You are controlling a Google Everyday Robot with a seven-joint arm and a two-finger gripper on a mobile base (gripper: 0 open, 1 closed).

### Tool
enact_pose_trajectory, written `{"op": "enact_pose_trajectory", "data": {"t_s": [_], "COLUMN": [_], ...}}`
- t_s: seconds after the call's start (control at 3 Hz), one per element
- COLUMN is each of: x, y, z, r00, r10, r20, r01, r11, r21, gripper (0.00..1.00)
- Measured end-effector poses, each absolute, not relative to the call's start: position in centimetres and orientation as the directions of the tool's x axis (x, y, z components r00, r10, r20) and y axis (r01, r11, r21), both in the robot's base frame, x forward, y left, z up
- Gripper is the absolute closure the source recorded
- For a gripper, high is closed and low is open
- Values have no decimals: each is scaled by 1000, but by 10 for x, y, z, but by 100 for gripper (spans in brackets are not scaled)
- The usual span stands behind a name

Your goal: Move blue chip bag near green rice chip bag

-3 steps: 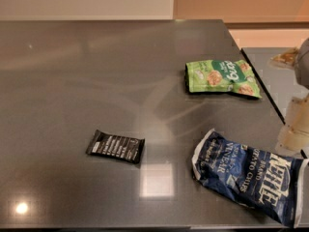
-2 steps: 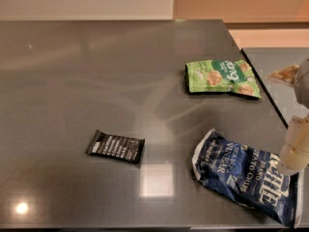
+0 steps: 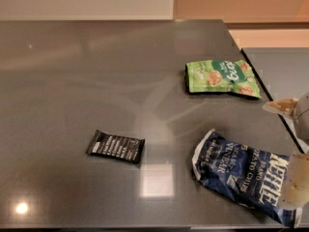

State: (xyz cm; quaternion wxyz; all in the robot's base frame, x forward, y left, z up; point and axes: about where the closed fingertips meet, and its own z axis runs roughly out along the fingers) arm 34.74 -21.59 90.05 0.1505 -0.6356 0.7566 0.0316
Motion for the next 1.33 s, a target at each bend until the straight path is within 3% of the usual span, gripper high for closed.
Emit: {"op": "enact_pose_trajectory", "data": {"t_s": [1.33], "x": [324], "y": [-213], "z": [853], "r00": [-131], "r10": [-953], "r20": [-272], "r01": [-976], "r11": [172], "r21": [-133], "gripper": [0]}}
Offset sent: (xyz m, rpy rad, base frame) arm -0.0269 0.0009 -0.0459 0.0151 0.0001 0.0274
